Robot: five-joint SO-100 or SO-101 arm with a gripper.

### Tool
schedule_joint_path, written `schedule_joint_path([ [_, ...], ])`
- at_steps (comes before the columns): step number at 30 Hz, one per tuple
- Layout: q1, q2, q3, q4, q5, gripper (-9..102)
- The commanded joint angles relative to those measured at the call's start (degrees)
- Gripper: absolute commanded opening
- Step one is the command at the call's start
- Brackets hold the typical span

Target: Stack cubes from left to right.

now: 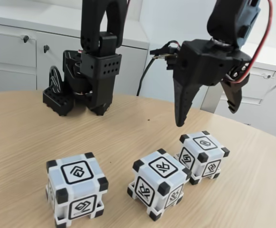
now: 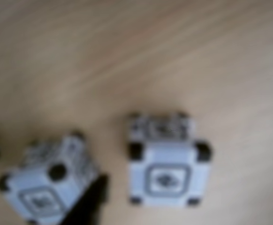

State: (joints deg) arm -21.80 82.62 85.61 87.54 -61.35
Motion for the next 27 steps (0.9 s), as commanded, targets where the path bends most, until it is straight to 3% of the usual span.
schedule_joint_path([
  [1,1.1,-0.6,-2.3,-0.4,0.4,43],
  [7,1.1,-6.2,-2.3,-1.1,2.5,44],
  [14,1.1,-6.7,-1.1,-11.2,2.0,44],
  [27,1.1,-11.7,-1.1,-10.9,4.1,41],
])
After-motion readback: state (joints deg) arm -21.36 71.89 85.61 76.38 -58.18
